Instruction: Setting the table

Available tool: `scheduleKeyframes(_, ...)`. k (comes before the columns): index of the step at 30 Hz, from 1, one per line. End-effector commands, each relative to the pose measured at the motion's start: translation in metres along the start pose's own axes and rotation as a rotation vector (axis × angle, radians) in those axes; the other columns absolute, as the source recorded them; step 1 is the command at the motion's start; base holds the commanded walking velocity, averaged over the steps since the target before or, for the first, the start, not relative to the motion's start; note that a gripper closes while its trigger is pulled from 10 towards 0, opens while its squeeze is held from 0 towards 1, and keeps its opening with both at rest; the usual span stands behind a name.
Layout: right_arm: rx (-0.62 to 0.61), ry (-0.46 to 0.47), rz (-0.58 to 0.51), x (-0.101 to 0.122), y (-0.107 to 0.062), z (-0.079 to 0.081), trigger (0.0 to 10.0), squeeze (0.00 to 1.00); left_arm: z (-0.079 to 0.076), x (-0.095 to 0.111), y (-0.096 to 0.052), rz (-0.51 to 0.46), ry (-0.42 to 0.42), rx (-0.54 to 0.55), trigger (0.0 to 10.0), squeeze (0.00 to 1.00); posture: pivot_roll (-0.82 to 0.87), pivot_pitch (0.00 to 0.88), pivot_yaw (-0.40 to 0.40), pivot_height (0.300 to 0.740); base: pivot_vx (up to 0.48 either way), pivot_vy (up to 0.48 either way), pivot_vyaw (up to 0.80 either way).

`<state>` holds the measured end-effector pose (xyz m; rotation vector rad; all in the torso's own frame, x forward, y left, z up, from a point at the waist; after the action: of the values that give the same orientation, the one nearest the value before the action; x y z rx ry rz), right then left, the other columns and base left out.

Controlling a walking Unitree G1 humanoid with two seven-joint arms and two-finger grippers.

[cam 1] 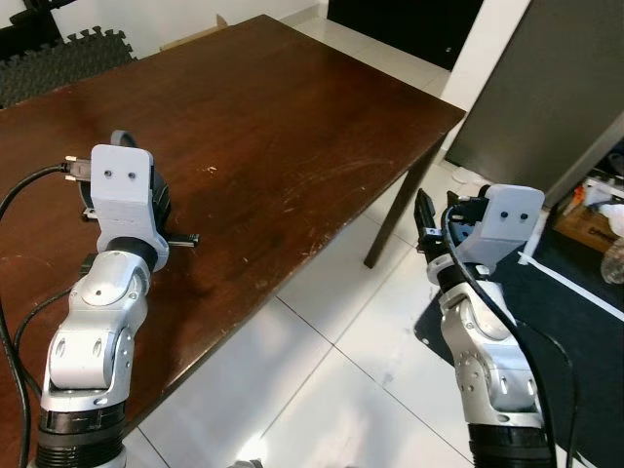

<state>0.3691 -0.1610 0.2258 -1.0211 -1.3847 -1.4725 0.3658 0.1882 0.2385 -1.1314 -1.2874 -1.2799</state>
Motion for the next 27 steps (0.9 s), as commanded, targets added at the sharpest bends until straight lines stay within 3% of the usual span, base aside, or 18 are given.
scheduleKeyframes(1, -0.021, -0.006, 0.013, -0.004, -0.003, -0.007, 10.0, 0.00, -0.003, -0.001, -0.002, 0.000, 0.015, -0.010, 10.0, 0.00, 0.07, 0.122, 0.026, 0.740, 0.000, 0.000, 0.00)
scheduleKeyframes(12, -0.025, -0.007, 0.007, -0.003, -0.001, -0.008, 10.0, 0.00, -0.003, -0.002, 0.000, 0.008, 0.024, -0.008, 10.0, 0.00, 0.07, 0.120, 0.026, 0.740, 0.000, 0.000, 0.00)
scheduleKeyframes(15, -0.027, -0.008, 0.005, -0.002, 0.000, -0.009, 10.0, 0.00, -0.001, -0.009, 0.002, 0.052, 0.033, -0.011, 10.0, 0.00, 0.07, 0.123, 0.025, 0.740, 0.000, 0.000, 0.00)
scheduleKeyframes(18, -0.026, -0.005, 0.001, 0.000, 0.000, -0.008, 10.0, 0.00, 0.000, -0.016, 0.005, 0.100, 0.087, -0.042, 10.0, 0.00, 0.07, 0.125, 0.023, 0.740, 0.000, 0.000, 0.00)
scheduleKeyframes(19, -0.023, -0.002, -0.005, 0.002, 0.001, -0.007, 10.0, 0.00, 0.003, -0.016, 0.010, 0.110, 0.169, -0.073, 10.0, 0.00, 0.07, 0.131, 0.022, 0.740, 0.000, 0.000, 0.00)
scheduleKeyframes(21, -0.013, 0.005, -0.018, 0.007, 0.002, -0.004, 10.0, 0.00, 0.011, -0.006, 0.022, 0.099, 0.273, -0.116, 10.0, 0.00, 0.07, 0.137, 0.022, 0.740, 0.000, 0.000, 0.00)
scheduleKeyframes(23, -0.007, 0.010, -0.024, 0.010, 0.003, -0.003, 10.0, 0.00, 0.013, -0.003, 0.026, 0.106, 0.300, -0.149, 10.0, 0.00, 0.07, 0.143, 0.022, 0.740, 0.000, 0.000, 0.00)
scheduleKeyframes(24, 0.009, 0.019, -0.033, 0.014, 0.005, 0.003, 10.0, 0.00, 0.021, 0.006, 0.036, 0.120, 0.369, -0.187, 10.0, 0.00, 0.07, 0.159, 0.029, 0.740, 0.000, 0.000, 0.00)
scheduleKeyframes(27, 0.031, 0.032, -0.041, 0.019, 0.009, 0.012, 10.0, 0.00, 0.032, 0.011, 0.047, 0.173, 0.458, -0.243, 10.0, 0.00, 0.08, 0.173, 0.037, 0.740, 0.000, 0.000, 0.00)
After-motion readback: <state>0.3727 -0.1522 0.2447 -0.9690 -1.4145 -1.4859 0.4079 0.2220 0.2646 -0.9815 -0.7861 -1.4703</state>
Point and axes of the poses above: a point about 5 cm out from each wrist's last joint towards the gripper, its own y axis pointing out of the wrist towards the gripper, its own x axis along the axis of the wrist's last joint, z = x × y, the point moved 6 cm from there along y, pointing out of the wrist towards the gripper, and after that the axes turned 5 degrees about -y, right-handed, at the moved point
